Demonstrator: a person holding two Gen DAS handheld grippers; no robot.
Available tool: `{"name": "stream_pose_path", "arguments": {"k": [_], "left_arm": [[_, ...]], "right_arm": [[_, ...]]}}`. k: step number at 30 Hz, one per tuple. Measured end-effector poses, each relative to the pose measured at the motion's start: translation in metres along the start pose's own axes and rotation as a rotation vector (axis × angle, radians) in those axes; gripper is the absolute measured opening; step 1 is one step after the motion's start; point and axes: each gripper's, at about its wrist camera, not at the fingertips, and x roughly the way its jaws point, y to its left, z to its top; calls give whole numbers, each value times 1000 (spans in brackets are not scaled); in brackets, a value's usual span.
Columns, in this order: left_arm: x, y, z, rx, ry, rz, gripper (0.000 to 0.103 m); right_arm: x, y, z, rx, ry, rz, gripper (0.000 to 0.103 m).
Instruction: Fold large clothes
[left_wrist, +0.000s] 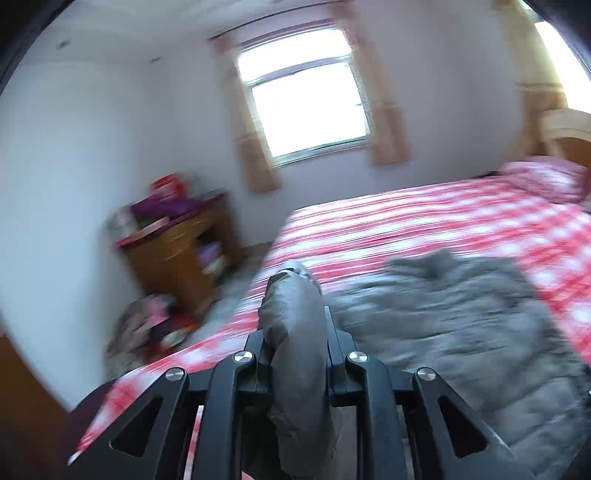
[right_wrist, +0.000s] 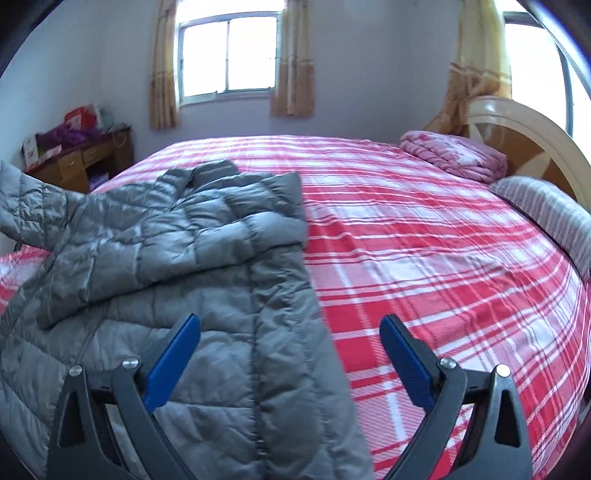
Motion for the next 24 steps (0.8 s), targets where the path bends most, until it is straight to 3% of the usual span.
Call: {"name": "stream_pose_path", "arguments": {"k": [3, 4, 6, 7, 8, 17, 19, 24], "left_arm": [[-3, -82, -3, 81, -18, -131, 20], [0, -108, -7, 112, -5, -162, 25], [14, -143, -17, 173, 34, -158, 56], [19, -149, -22, 179, 39, -133, 78], [21, -150, -27, 175, 24, -123, 82], [59, -75, -70, 94, 114, 38, 87], [82, -56, -90, 88, 173, 131, 87], [132, -12, -136, -17, 358, 238, 87]], "right_arm": [[-2, -13, -3, 48, 0, 1, 99], [-3, -16, -5, 59, -1, -1, 99], [-4, -20, -8, 68, 5, -1, 99], [-4, -22, -9, 70, 10, 1, 99], [-5, -24, -10, 72, 16, 1, 99], [-7, -15, -3, 114, 36, 109, 100], [-1, 2, 3, 98, 51, 155, 100], [18, 43, 20, 70, 75, 248, 100]]}}
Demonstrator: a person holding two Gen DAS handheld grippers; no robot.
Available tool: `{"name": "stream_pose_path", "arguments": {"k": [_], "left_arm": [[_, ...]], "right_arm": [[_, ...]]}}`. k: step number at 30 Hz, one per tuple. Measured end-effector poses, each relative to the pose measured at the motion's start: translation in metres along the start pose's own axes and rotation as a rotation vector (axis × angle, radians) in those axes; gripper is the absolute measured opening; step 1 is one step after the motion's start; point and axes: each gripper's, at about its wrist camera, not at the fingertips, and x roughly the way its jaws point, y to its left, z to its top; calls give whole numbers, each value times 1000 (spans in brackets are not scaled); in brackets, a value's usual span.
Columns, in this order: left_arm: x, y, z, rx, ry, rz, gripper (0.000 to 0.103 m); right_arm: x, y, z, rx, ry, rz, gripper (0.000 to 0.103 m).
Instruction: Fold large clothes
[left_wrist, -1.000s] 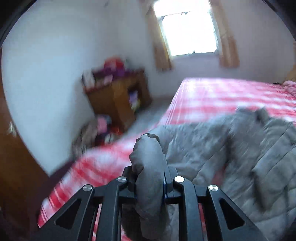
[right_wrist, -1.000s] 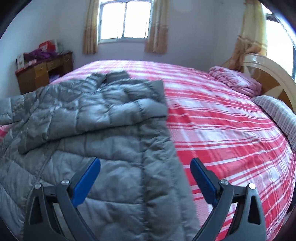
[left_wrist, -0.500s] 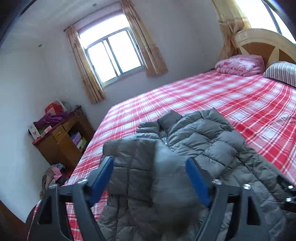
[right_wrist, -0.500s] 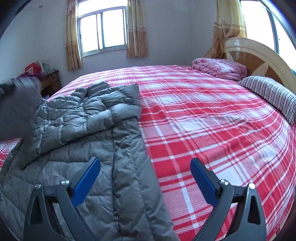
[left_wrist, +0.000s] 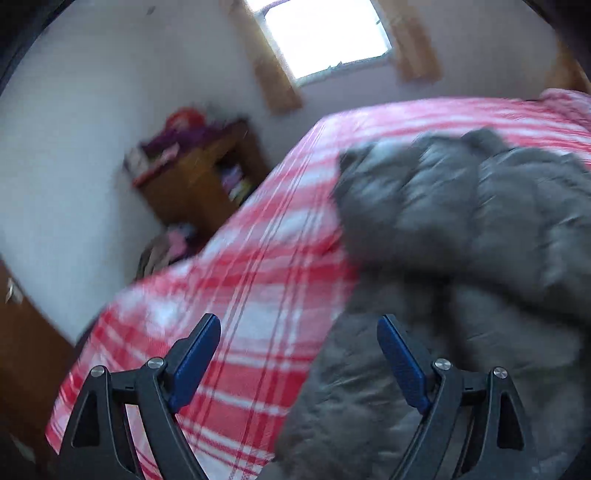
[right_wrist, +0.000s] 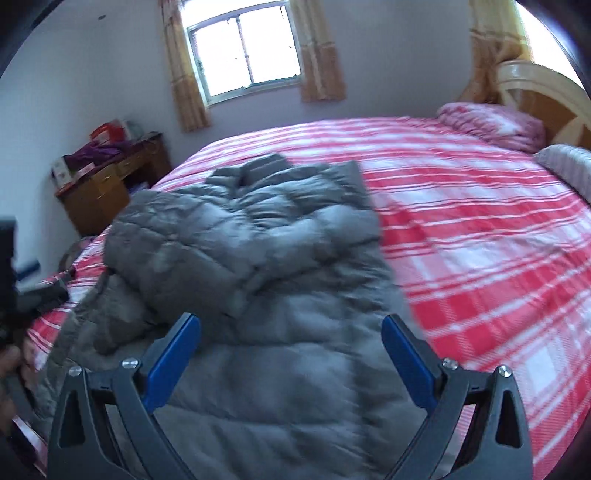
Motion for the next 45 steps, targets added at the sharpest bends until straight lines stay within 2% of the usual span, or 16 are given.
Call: {"name": "stream_pose_path", "arguments": {"k": [2, 4, 6, 7, 8, 11, 14, 20, 26, 29, 31, 33, 37, 39, 42, 45], "left_arm": [[17, 1, -8, -6, 29, 22, 87], [29, 4, -14, -13, 50, 47, 87], [35, 7, -14, -29, 60, 41, 87], [36, 7, -15, -30, 60, 40, 87], [37, 6, -16, -26, 60, 40, 87], [38, 3, -16, -11, 55, 49, 87], [38, 3, -17, -10, 59, 54, 87], [41, 7, -19, -28, 76, 52, 87], [44, 7, -20, -14, 87, 44, 87], [39, 8, -14, -4, 107, 10, 87], [27, 15, 0, -22, 106, -37, 87], [7, 23, 23, -43, 65, -79, 87], [-25, 18, 72, -46, -50, -131, 87], [-32, 2, 94, -29, -103, -159, 87], [-23, -32, 117, -16, -141, -222, 87], [1, -60, 120, -8, -127, -208, 87]], "right_arm": [[17, 13, 5, -2, 27, 34, 100], [32, 24, 8, -31, 35, 6, 99], [47, 32, 8, -47, 53, -28, 82], [56, 34, 8, -41, 75, -18, 77], [62, 35, 7, -33, 95, 0, 66], [70, 43, 3, -63, 127, 14, 20], [64, 47, -2, -123, 125, -24, 12], [41, 34, -14, -173, 124, -107, 9], [24, 0, -27, -133, 150, -145, 9], [24, -8, -34, -135, 177, -161, 9], [23, -15, -32, -105, 181, -151, 10], [13, -22, -27, -65, 165, -153, 18], [-20, -23, -3, -28, 53, -199, 21], [-28, -14, 13, -30, 16, -172, 25], [-19, 8, 32, -68, -15, -110, 29], [5, 31, 42, -121, -26, -78, 29]]}}
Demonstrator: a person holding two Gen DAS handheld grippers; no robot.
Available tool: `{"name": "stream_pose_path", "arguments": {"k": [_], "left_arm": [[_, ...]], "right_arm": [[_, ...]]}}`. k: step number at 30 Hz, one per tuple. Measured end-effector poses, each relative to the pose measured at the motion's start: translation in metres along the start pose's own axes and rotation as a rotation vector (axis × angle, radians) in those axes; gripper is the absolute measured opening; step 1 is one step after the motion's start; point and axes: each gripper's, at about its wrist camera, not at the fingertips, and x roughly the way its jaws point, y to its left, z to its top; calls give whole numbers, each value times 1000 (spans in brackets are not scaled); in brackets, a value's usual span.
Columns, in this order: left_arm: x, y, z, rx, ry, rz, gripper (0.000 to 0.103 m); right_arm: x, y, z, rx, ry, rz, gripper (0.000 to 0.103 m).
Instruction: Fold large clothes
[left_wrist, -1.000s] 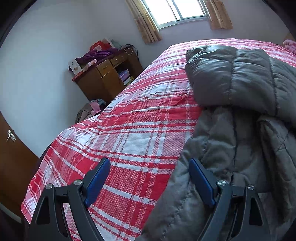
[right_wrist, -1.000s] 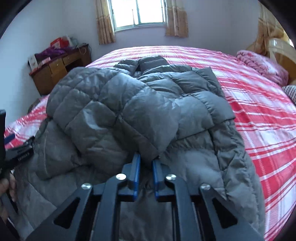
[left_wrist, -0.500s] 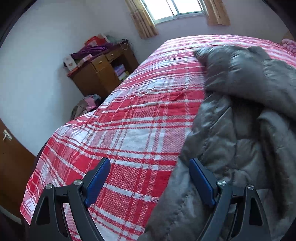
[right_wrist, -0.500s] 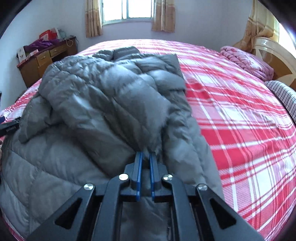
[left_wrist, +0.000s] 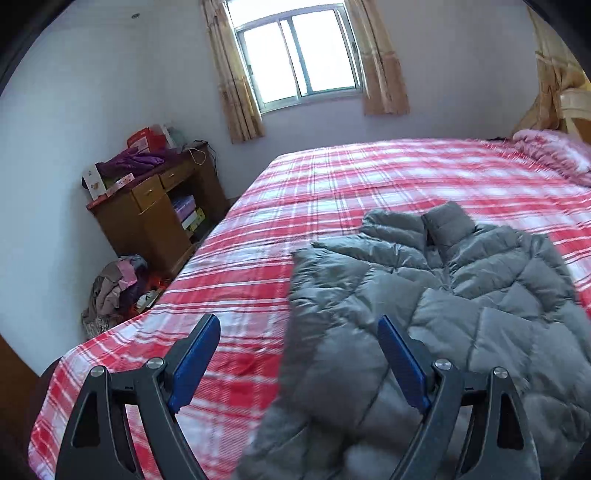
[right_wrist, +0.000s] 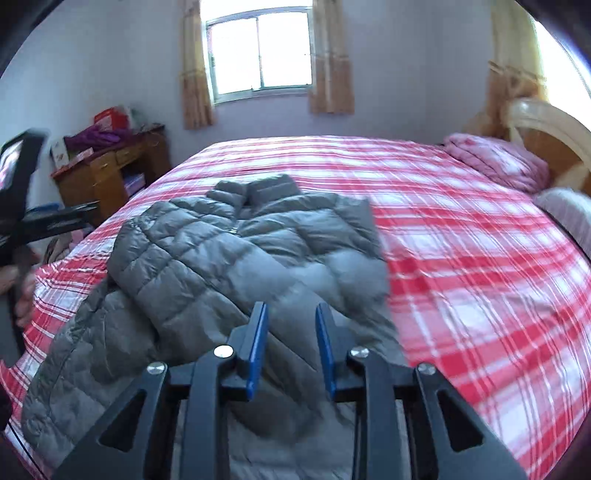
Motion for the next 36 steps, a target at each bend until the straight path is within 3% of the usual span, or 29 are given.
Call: {"name": "stream_pose_path", "arguments": {"k": [6, 9, 19, 25, 31, 32, 36], "left_arm": [[82, -27, -34, 65, 139, 72, 87], [99, -23, -45, 25, 172, 20, 88], [114, -27, -52, 15, 208, 17, 95], [114, -29, -51, 25, 210, 30, 96], [82, -15, -32, 66, 185, 57, 96], [72, -8, -25, 57, 169, 51, 96], [49, 11, 15, -19, 103, 31, 96]], "right_arm": [[56, 18, -3, -30, 67, 35, 29], [78, 13, -14, -31, 108, 25, 29], [98, 26, -33, -97, 139, -38, 29], [100, 24, -37, -85, 145, -33, 29], [96, 22, -28, -95, 186, -15, 29], [89, 18, -23, -78, 190, -3, 30], [35, 6, 11, -31, 76, -41, 56]]}}
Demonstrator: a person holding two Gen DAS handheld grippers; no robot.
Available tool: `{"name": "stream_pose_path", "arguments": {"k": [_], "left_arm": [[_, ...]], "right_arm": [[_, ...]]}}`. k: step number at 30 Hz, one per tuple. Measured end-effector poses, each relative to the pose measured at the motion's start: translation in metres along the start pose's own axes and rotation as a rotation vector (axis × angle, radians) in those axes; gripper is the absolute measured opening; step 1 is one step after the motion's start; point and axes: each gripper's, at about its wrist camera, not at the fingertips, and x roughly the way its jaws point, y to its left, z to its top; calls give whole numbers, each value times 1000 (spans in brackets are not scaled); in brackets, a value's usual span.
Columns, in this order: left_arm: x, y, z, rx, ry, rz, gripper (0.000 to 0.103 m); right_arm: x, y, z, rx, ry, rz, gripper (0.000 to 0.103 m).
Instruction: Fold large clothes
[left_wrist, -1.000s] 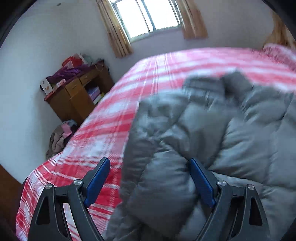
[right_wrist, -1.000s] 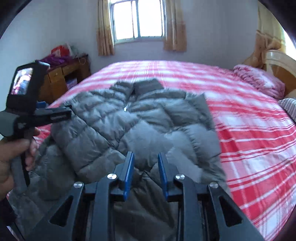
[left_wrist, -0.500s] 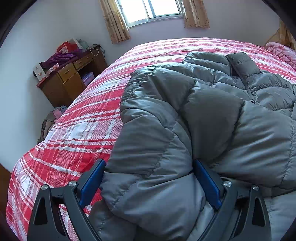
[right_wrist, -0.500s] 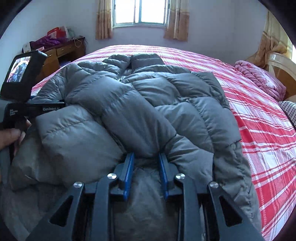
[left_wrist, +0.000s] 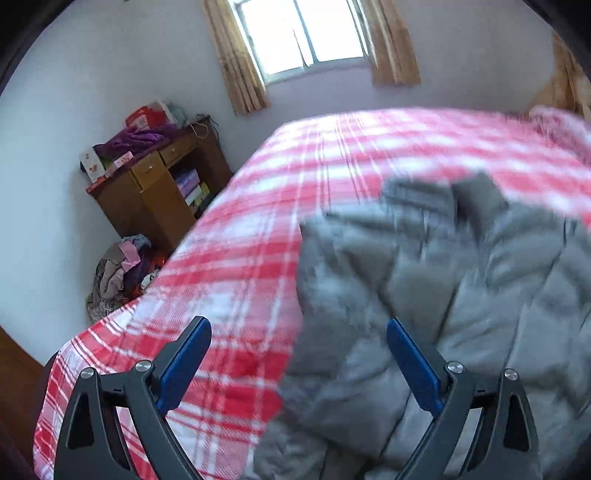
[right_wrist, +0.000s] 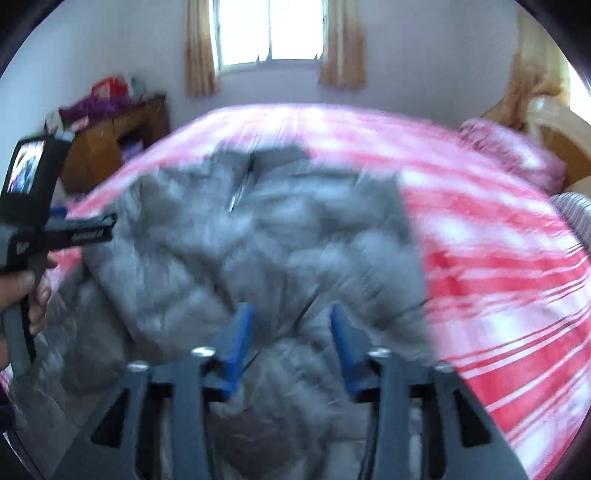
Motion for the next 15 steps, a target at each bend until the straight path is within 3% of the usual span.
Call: {"name": "stream_pose_path", "arguments": {"k": [4, 8, 12, 15], "left_arm": [[27, -6, 23, -89, 54, 80, 97], [77, -18, 25, -142, 148, 138, 97], [127, -23, 12, -148, 229, 141, 97], [138, -23, -1, -160, 203, 118, 101]], "right_arm": [[-4, -5, 39, 88, -35, -78, 57], [44, -8, 52, 181, -22, -188, 56], [94, -23, 46, 274, 54, -233, 56], [120, -29, 35, 267, 95, -258, 56]]}}
